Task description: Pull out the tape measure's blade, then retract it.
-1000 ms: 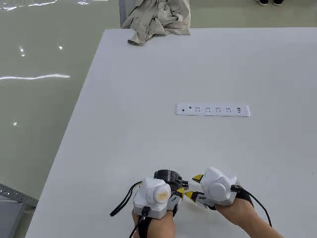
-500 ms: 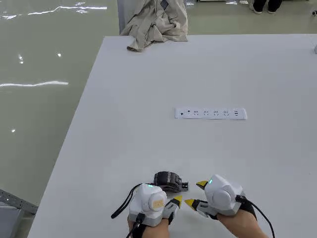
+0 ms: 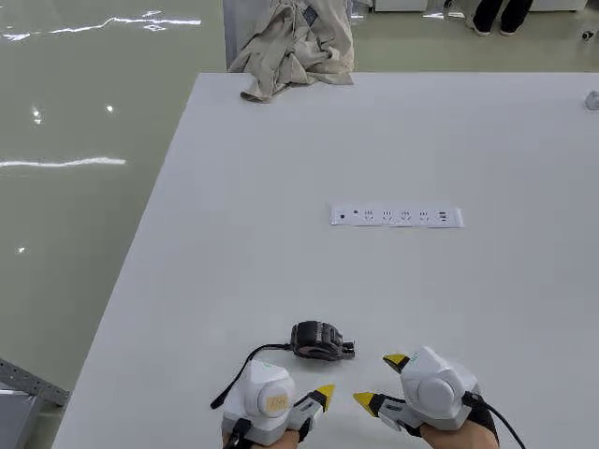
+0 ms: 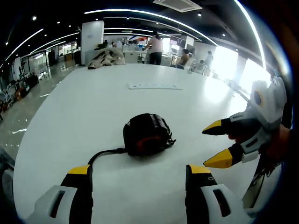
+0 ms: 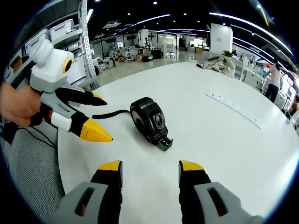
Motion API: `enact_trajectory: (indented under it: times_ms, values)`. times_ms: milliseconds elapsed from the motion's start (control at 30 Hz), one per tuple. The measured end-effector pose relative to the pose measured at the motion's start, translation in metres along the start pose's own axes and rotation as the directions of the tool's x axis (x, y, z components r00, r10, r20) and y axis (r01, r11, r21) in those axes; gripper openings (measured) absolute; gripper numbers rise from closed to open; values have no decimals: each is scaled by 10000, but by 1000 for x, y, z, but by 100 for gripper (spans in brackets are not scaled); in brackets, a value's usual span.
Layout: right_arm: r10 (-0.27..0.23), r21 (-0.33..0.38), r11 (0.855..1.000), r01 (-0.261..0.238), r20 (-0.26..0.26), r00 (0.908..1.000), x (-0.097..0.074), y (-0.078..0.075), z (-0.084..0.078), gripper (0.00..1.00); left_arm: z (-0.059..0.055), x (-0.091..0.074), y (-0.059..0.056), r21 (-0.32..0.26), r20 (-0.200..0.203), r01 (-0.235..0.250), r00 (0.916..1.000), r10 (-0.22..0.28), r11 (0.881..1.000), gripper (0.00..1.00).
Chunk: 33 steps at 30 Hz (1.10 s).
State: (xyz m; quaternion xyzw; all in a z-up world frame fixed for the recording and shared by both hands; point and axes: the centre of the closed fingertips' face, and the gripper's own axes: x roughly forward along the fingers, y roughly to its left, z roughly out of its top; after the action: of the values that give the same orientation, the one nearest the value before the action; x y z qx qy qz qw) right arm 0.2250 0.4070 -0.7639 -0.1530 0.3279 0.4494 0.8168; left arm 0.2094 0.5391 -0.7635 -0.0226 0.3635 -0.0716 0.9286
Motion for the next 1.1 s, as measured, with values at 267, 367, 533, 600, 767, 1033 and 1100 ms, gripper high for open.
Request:
enact_trajectory:
  times_ms: [267, 367, 533, 600, 767, 1033, 1100]
  values:
    - [-84, 242, 9997, 84, -1, 10000, -18, 13, -5, 54, -11, -21, 11, 24, -83, 183, 9998, -182, 9998, 79]
    - [-38, 313, 9995, 41, -69, 10000, -24, 19, -8, 57, -15, -29, 15, -27, -103, 202, 9997, -202, 9998, 79]
    - [-41, 397, 9992, 42, -12, 10000, -32, 27, -9, 59, -19, -41, 21, 38, -154, 313, 9994, -313, 9995, 80]
    - [-40, 412, 9991, 40, -10, 10000, -35, 30, -10, 60, -19, -47, 22, 109, -150, 390, 9991, -388, 9992, 81]
    - [-46, 585, 9983, 50, -84, 10000, -43, 37, -14, 62, -20, -60, 20, 395, -84, 764, 9971, -761, 9963, 83]
    - [-10, 818, 9966, 20, -131, 9999, -60, 53, -21, 67, -24, -78, 16, 720, -9, 1231, 9924, -1234, 9898, 90]
    - [34, 858, 9963, -22, -138, 9999, -66, 57, -23, 69, -25, -83, 15, 725, -17, 1296, 9915, -1298, 9889, 90]
